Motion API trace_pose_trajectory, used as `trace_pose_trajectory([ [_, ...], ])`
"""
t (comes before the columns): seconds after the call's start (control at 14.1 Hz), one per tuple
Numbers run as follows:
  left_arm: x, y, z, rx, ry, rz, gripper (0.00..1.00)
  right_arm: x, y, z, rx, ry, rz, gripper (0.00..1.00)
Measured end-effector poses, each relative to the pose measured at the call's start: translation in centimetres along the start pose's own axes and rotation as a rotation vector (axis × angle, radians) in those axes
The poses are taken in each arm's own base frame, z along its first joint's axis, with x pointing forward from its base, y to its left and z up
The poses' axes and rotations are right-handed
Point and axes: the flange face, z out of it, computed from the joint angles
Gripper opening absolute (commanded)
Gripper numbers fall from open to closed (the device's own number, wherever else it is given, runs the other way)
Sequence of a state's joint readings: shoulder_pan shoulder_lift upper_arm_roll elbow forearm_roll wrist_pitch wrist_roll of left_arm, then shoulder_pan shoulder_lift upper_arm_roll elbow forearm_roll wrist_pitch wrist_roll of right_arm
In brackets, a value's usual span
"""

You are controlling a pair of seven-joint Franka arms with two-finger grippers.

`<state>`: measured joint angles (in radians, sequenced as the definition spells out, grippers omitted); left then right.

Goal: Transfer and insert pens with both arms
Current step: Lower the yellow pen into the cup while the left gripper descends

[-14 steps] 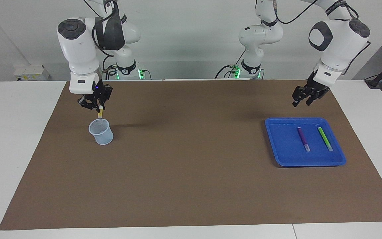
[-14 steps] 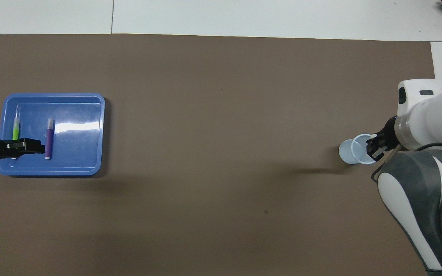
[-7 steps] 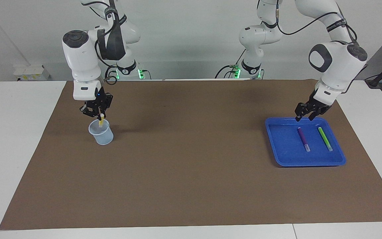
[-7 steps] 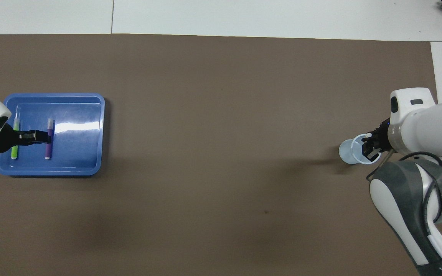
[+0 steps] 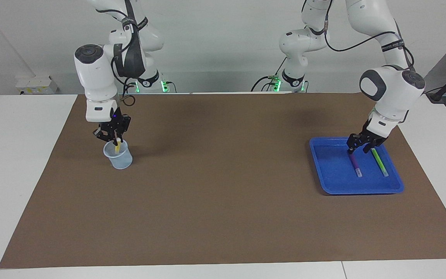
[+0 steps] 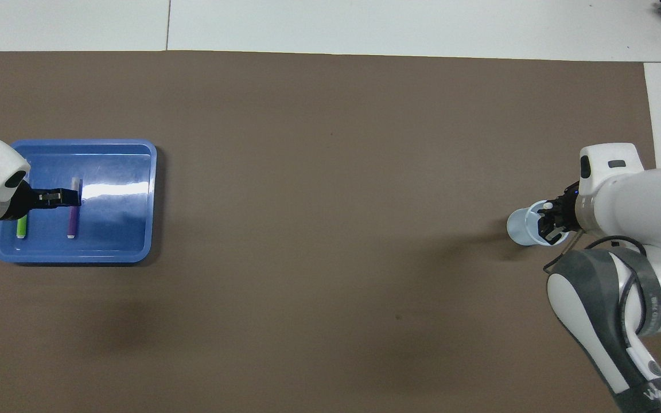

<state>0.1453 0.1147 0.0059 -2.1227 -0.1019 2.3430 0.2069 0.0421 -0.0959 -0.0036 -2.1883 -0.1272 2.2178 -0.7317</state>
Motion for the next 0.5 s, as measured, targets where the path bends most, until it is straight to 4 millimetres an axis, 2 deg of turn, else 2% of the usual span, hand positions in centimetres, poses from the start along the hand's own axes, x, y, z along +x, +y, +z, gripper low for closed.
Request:
trace_pose_trajectory([
  [0.07,0.2,-0.4,0.9,0.002,0.001,0.006,0.67,-0.1,0.0,0.0,0.0,0.0,0.001,0.77],
  [0.21,0.6,-1.1,2.5,0.006,0.003,0.018,0.67,-0.2,0.0,0.0,0.0,-0.001,0.003,0.89],
  [0.28,0.8,-1.5,3.3,0.008,0.004,0.024,0.67,-0.3,0.1,0.0,0.003,-0.005,0.005,1.0],
  [0.5,1.3,-2.5,5.1,0.011,0.007,0.029,0.66,-0.6,-0.1,-0.5,0.02,-0.025,0.006,1.0],
])
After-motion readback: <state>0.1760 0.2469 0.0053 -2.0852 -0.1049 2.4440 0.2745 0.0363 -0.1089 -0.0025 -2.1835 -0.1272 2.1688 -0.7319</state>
